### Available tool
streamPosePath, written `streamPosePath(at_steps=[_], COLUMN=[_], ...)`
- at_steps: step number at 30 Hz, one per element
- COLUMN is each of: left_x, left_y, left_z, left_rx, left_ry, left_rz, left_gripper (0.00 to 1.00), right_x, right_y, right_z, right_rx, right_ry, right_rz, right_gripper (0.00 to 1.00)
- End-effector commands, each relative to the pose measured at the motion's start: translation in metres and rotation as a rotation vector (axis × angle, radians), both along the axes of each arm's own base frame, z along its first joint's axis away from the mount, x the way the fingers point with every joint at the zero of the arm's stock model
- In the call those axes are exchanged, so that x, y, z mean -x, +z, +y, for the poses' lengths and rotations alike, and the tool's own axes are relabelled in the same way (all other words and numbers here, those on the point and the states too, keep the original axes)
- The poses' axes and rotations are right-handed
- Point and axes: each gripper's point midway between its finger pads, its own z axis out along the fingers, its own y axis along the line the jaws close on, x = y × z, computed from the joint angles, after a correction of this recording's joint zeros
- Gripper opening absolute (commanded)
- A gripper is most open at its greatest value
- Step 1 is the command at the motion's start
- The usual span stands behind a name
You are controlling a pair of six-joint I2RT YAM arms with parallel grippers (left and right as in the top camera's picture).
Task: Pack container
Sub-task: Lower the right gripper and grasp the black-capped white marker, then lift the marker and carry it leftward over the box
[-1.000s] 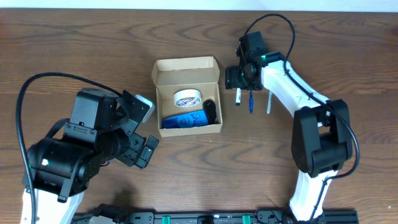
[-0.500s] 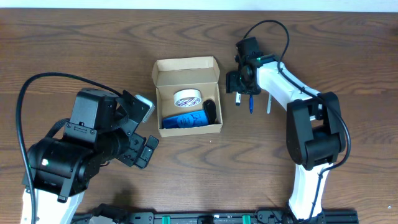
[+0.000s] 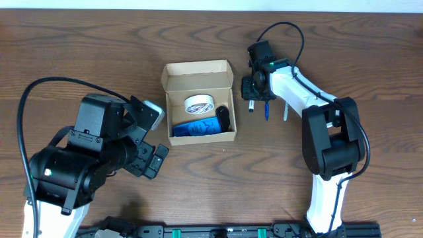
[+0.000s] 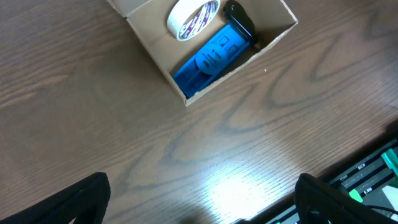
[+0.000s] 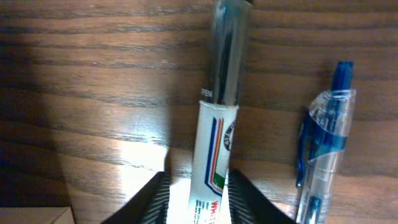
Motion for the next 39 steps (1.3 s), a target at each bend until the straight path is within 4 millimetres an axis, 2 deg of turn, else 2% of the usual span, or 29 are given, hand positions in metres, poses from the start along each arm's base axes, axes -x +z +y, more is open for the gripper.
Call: streamPosePath(at_steps=[1, 9, 13, 16, 21, 27, 30, 33, 36, 39], left_x=[0.000, 0.000, 0.000, 0.000, 0.000, 0.000, 0.000, 0.000, 0.000, 0.000], left_y=[0.005, 0.005, 0.005, 0.005, 0.005, 0.005, 0.005, 0.005, 0.005, 0.005], left_z=[-0.001, -0.001, -0.001, -0.001, -0.001, -0.001, -0.001, -0.001, -0.001, -0.001], left_rx=[0.004, 0.004, 0.004, 0.004, 0.004, 0.004, 0.004, 0.004, 0.004, 0.004], left_ry=[-0.014, -0.014, -0.014, -0.014, -0.014, -0.014, -0.014, -0.014, -0.015, -0.014], left_rz=[-0.014, -0.014, -0.014, -0.014, -0.014, -0.014, -0.014, -0.014, -0.014, -0.014], left_gripper=[0.95, 0.95, 0.95, 0.95, 0.95, 0.95, 0.95, 0.96, 0.95, 0.96], right_x=[0.004, 0.006, -0.001, -0.010, -0.022, -0.019, -0.013, -0.002, 0.012, 0.031], right_y=[-0.009, -0.006, 0.012, 0.037, 0.093, 0.160, 0.186, 0.208, 0.219, 0.215], right_z=[0.003, 0.002, 0.002, -0.004, -0.011, -0.008, 0.000, 0.018, 0.039, 0.059], right_rx=[0.031, 0.036, 0.045, 0.090, 0.135, 0.099, 0.077, 0.030, 0.004, -0.001], right_ry=[0.009, 0.009, 0.005, -0.007, -0.043, -0.089, -0.081, -0.050, -0.012, 0.021], right_rz=[0.018, 0.033, 0.028, 0.012, -0.024, -0.076, -0.122, -0.158, -0.164, -0.127], right_gripper=[0.27, 0.08, 0.01, 0.01, 0.01, 0.01, 0.01, 0.01, 0.01, 0.01])
